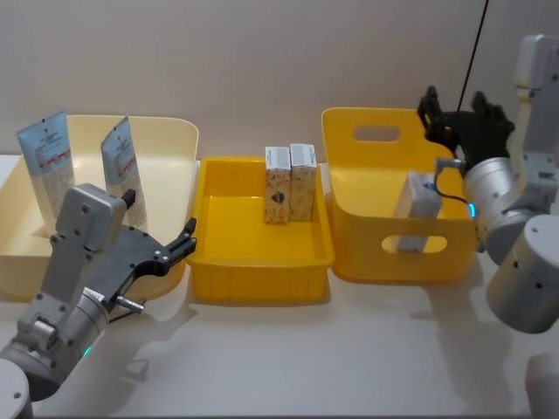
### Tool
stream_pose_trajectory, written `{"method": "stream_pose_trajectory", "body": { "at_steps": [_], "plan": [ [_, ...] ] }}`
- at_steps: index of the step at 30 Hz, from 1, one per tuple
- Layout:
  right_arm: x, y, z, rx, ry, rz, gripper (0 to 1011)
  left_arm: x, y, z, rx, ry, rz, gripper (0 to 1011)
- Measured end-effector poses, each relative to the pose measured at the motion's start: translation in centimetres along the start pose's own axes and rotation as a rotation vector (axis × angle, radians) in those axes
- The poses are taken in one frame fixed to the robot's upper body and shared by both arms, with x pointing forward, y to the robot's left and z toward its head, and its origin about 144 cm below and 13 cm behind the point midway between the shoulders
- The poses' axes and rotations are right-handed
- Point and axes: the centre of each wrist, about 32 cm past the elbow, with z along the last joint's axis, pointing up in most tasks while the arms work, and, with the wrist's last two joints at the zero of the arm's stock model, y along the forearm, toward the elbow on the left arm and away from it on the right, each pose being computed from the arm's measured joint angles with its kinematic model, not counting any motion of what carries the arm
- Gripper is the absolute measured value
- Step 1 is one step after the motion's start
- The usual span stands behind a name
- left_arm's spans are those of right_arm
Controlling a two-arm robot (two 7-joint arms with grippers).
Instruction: Bimanual collaborative sorting of washing and personal care products
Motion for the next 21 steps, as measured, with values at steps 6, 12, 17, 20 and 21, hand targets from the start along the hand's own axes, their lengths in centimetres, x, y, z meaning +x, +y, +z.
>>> {"method": "stream_pose_trajectory", "body": {
  "at_steps": [6, 12, 17, 20, 21],
  "plan": [
    [1.1, 0.0, -0.3, -0.025, -0.011, -0.054, 862, 0.0, 0.0, 0.0, 0.0, 0.0, 0.0, 1003],
    [1.6, -0.1, -0.5, -0.036, -0.016, -0.08, 999, 0.0, 0.0, 0.0, 0.0, 0.0, 0.0, 1003],
    [2.0, -0.1, -0.5, -0.043, -0.019, -0.097, 1001, 0.0, 0.0, 0.0, 0.0, 0.0, 0.0, 1003],
    [2.1, -0.1, -0.6, -0.047, -0.021, -0.104, 1001, 0.0, 0.0, 0.0, 0.0, 0.0, 0.0, 1003],
    [2.1, -0.1, -0.6, -0.048, -0.021, -0.106, 1001, 0.0, 0.0, 0.0, 0.0, -0.001, 0.0, 1003]
  ]
}}
